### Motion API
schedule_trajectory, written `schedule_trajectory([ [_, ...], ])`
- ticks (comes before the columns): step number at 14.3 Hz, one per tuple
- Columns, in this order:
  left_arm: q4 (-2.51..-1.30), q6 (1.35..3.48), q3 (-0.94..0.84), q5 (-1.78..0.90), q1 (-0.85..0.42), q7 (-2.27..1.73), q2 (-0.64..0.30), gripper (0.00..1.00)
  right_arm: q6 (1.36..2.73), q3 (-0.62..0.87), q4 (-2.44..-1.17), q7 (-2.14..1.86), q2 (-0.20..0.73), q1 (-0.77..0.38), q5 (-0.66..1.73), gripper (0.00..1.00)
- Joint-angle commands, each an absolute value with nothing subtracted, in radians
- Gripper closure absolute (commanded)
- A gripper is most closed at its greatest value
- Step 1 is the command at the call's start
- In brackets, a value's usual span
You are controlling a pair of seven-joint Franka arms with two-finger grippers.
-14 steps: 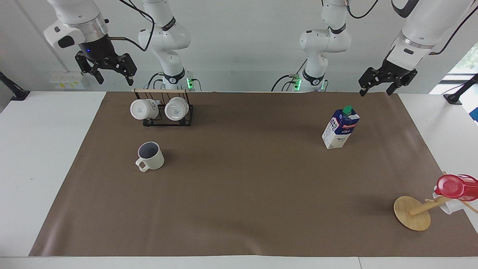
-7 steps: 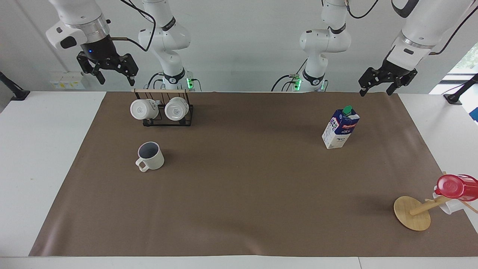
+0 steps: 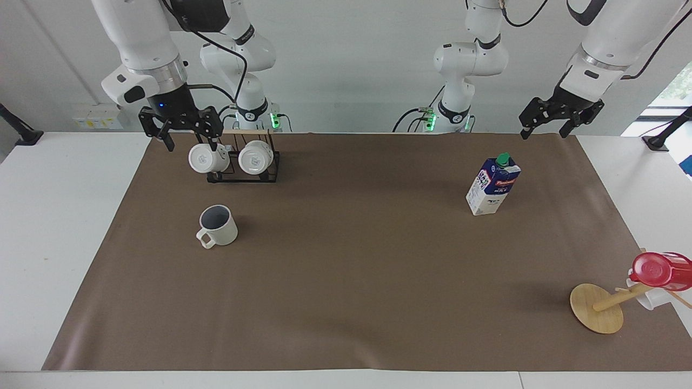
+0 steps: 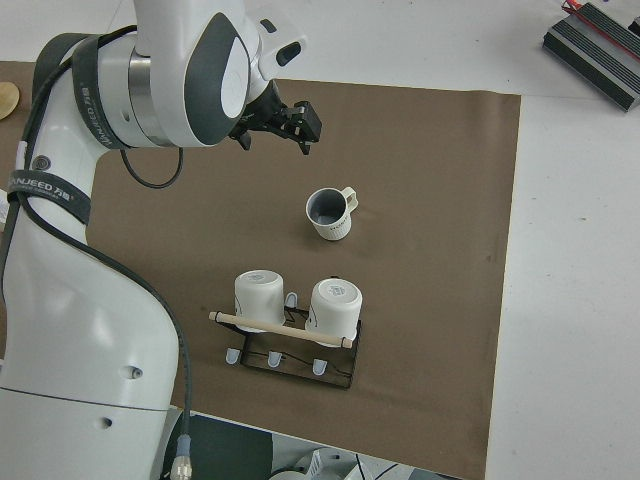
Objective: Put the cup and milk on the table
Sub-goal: 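Reach the right gripper down to the white mug beside the rack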
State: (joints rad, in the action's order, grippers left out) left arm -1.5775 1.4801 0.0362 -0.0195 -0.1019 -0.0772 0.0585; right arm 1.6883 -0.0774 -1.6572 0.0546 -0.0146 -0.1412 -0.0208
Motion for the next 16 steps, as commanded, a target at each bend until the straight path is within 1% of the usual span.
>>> schedule_trajectory([
  [1,-1.552,1.457,0.046,-0.009,-0.114,-0.083,0.049,0.0,1.787,-0.074,-1.722,0.063,0.012,-0.133,-0.011,0.0],
  [5,-1.552,1.457,0.046,-0.009,-0.114,-0.083,0.049,0.0,1.906,-0.074,-1.819,0.129,0.06,-0.136,-0.012,0.0],
  [8,-1.552,1.457,0.046,-0.009,-0.114,-0.083,0.049,0.0,2.044,-0.074,-1.881,0.147,0.104,-0.153,-0.012,0.0],
  [10,-1.552,1.457,0.046,-0.009,-0.114,-0.083,0.049,0.0,2.066,-0.074,-1.899,0.149,0.126,-0.149,-0.012,0.0],
  [12,-1.552,1.457,0.048,-0.009,-0.114,-0.083,0.049,0.0,2.121,-0.074,-1.931,0.15,0.147,-0.144,-0.011,0.0],
  [16,-1.552,1.457,0.048,-0.009,-0.114,-0.083,0.049,0.0,2.178,-0.074,-1.976,0.141,0.158,-0.14,-0.011,0.0],
])
